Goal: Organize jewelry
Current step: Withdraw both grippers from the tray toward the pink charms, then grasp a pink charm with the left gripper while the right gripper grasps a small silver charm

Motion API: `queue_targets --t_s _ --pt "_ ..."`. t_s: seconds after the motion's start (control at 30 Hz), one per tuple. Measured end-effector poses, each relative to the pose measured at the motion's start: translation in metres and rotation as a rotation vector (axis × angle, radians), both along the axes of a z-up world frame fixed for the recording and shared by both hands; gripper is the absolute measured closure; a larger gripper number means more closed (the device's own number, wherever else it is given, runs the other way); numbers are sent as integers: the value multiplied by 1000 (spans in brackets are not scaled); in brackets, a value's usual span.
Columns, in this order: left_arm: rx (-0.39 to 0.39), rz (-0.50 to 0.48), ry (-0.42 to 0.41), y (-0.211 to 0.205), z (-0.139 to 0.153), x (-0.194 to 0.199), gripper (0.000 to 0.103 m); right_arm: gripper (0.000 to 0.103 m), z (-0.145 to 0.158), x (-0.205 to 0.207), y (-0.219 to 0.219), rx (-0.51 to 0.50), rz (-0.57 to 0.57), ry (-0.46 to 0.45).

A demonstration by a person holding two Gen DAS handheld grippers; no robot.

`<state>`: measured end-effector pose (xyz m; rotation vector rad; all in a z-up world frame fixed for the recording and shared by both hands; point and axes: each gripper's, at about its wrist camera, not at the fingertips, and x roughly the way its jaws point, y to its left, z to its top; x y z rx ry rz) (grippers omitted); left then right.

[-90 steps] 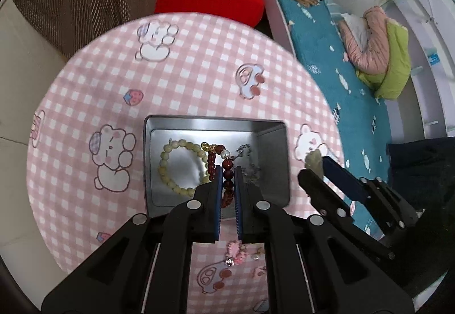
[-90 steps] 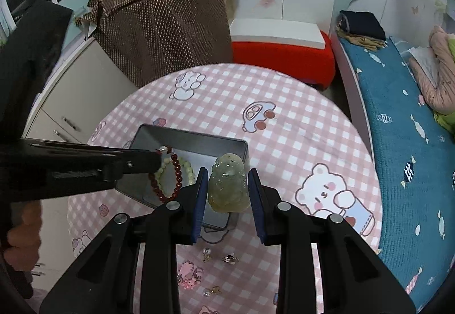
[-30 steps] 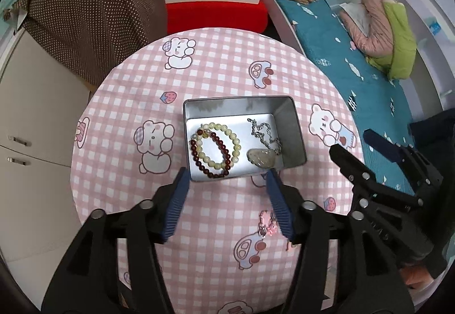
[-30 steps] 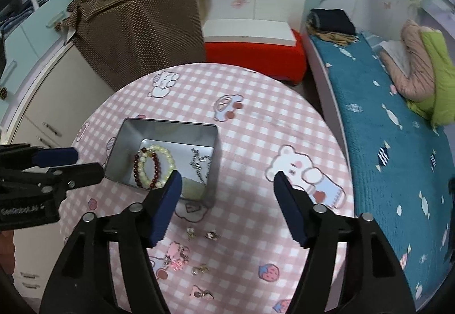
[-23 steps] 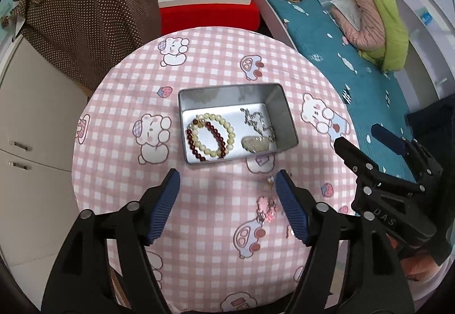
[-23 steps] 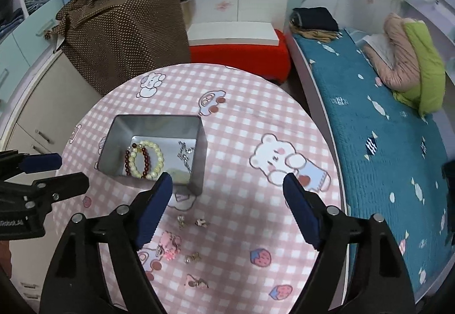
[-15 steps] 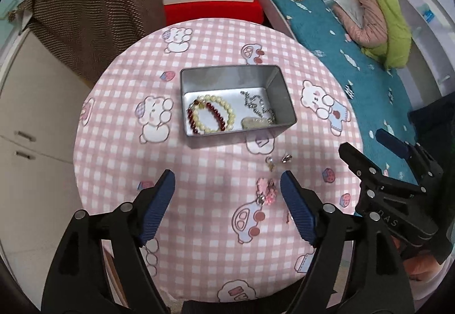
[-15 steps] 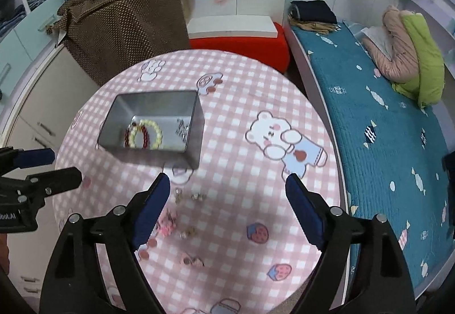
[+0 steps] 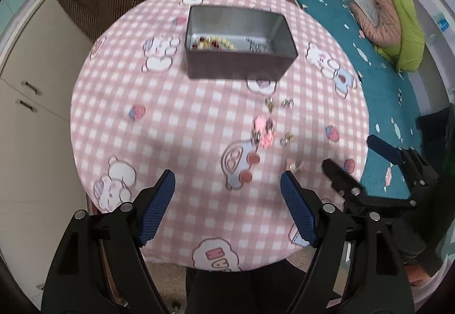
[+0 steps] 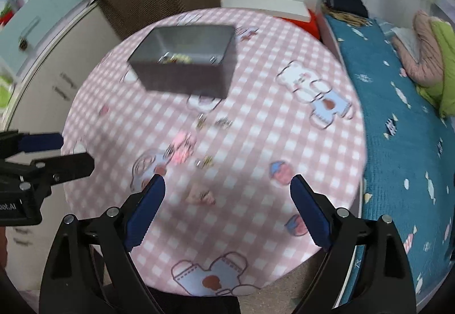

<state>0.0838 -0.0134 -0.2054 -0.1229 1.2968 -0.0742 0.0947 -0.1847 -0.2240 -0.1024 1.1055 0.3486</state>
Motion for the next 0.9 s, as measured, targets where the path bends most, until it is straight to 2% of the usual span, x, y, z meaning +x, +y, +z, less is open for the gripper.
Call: queue_targets --t_s 0.03,0.1,0.3,0.43,0.5,0.6,0.87,0.9 --pt "4 0 1 -1 -3 -2 26 21 -7 -4 2 8 11 7" --pt "7 3 -2 -1 -8 -6 26 35 -15 -8 4 24 30 8" --pt "22 9 10 0 -25 -6 26 54 -41 -16 19 -7 72 -11" --pt "13 10 14 0 -31 -4 26 60 -54 -14 25 -12 85 -12" --pt "15 4 17 -1 -35 -2 26 72 -61 -13 29 -32 103 -10" --pt "17 -2 23 -2 -39 1 26 73 -63 -15 27 -19 103 -35" --pt "-3 -16 41 -8 -48 11 26 82 -61 -4 10 90 43 29" --pt "-12 -20 42 -8 -48 13 26 94 -60 -1 8 94 30 40"
